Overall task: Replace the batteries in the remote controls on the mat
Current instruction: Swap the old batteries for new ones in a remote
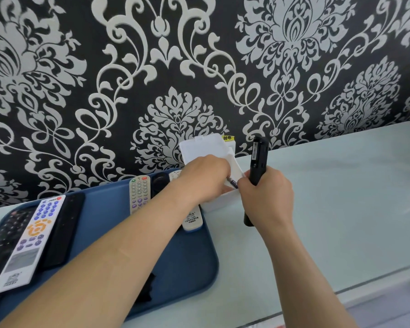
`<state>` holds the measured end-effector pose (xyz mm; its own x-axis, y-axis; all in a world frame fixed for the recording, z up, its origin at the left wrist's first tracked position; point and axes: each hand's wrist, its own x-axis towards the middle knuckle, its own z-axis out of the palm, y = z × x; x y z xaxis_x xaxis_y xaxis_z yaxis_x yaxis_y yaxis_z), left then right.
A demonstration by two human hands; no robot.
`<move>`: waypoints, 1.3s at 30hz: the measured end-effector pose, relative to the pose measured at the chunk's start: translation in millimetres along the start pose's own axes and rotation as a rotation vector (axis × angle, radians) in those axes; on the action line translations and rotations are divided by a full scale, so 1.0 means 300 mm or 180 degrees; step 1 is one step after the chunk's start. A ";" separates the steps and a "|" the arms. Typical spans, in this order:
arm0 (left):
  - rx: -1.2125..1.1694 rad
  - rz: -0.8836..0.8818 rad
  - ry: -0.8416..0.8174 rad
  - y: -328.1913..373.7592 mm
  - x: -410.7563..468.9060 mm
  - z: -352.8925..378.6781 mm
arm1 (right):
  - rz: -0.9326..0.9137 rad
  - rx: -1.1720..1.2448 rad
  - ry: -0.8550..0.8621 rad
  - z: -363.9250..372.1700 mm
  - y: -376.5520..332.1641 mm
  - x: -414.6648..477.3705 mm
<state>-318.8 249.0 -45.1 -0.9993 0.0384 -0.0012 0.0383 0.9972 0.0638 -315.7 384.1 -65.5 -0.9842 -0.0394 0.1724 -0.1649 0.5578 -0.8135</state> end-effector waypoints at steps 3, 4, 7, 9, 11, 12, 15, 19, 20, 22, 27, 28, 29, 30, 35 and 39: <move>-0.0301 -0.0026 -0.0056 -0.005 0.009 0.003 | 0.0065 0.0006 -0.0038 -0.002 0.001 -0.002; -0.0403 -0.0021 -0.0074 -0.010 0.010 0.002 | 0.0094 -0.0002 -0.0053 -0.004 0.001 -0.003; -0.0623 0.0041 -0.0082 -0.017 0.001 -0.001 | 0.0142 -0.0043 -0.0066 -0.009 0.004 0.001; -0.0771 0.0113 -0.0081 -0.016 -0.011 -0.009 | 0.0151 -0.0079 -0.0059 -0.008 0.005 0.003; -0.0767 0.0142 -0.0063 -0.021 -0.025 -0.031 | 0.0159 -0.0111 -0.0059 -0.004 0.004 0.002; -0.0709 0.0119 -0.0065 -0.027 -0.031 -0.048 | 0.0157 -0.0121 -0.0067 -0.003 0.002 0.002; -0.0280 0.0140 -0.0522 -0.040 -0.031 -0.090 | 0.0162 -0.0113 -0.0060 -0.001 0.004 0.004; 0.0113 0.0289 -0.1116 -0.009 -0.008 -0.090 | 0.0201 -0.0152 -0.0097 -0.003 0.008 0.002; 0.0193 0.0310 -0.1158 0.000 0.001 -0.089 | 0.0221 -0.0148 -0.0113 -0.004 0.010 0.001; 0.0314 0.0327 -0.1191 0.017 0.015 -0.088 | 0.0243 -0.0143 -0.0145 -0.005 0.010 -0.001; 0.0156 0.0439 -0.1148 0.026 0.032 -0.084 | 0.0202 -0.0130 -0.0148 -0.011 0.009 0.004; 0.0105 0.0450 -0.1099 0.021 0.030 -0.078 | 0.0200 -0.0120 -0.0153 -0.010 0.007 0.005; 0.0066 0.0459 -0.1032 0.017 0.030 -0.069 | 0.0204 -0.0114 -0.0157 -0.010 0.006 0.004; 0.0005 0.0455 -0.0959 0.013 0.027 -0.059 | 0.0211 -0.0104 -0.0164 -0.010 0.006 0.002; -0.0378 0.0318 -0.0612 0.002 0.032 -0.029 | 0.0256 -0.0026 -0.0187 -0.012 0.014 0.011; -0.0460 0.0266 -0.0934 -0.002 0.042 -0.027 | 0.0328 0.0077 -0.0230 -0.010 0.024 0.018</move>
<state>-331.3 248.3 -37.1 -0.9483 0.1573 -0.2757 0.0982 0.9713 0.2165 -322.1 390.4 -68.8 -0.9979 -0.0430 0.0475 -0.0632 0.5418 -0.8381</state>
